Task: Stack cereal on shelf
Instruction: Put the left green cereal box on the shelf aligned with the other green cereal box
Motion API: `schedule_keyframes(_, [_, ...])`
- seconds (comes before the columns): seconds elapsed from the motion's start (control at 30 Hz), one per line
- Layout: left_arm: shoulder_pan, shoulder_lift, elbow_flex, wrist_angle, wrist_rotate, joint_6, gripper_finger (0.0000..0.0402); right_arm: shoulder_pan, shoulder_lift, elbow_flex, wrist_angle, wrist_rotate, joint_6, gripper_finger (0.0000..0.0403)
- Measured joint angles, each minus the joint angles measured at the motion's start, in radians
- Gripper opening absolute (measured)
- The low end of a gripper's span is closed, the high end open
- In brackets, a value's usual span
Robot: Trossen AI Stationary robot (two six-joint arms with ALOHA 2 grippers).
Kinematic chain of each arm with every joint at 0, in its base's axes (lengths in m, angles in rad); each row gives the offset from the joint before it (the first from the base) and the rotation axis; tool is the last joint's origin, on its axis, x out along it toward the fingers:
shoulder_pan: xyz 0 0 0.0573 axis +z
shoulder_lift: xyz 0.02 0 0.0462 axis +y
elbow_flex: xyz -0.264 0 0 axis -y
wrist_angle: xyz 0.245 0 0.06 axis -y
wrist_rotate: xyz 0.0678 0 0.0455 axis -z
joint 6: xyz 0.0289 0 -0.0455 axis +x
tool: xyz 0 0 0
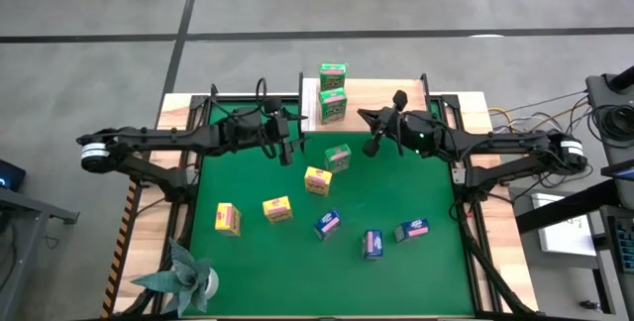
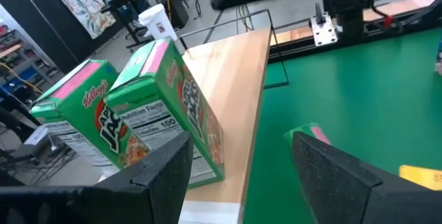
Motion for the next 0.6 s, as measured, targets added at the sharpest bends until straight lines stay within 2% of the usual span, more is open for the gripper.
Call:
schedule_keyframes(0.13, [0.006,0.003,-0.004,-0.002,0.0,0.026,0.023,-0.033,0.088,0.1,-0.032,-0.023,-0.08,0.0009])
schedule_keyframes(0.27, [0.008,0.002,-0.005,-0.006,-0.031,0.067,0.023,-0.071,0.152,0.263,-0.18,-0.032,-0.14,0.0009])
schedule_keyframes(0.43, [0.009,-0.022,-0.006,-0.038,-0.071,0.117,0.023,-0.113,0.244,0.502,-0.481,-0.188,-0.131,0.0009])
schedule_keyframes(0.6, [0.017,-0.052,-0.029,-0.049,-0.072,0.128,0.023,-0.13,0.348,0.713,-0.685,-0.274,-0.143,0.0009])
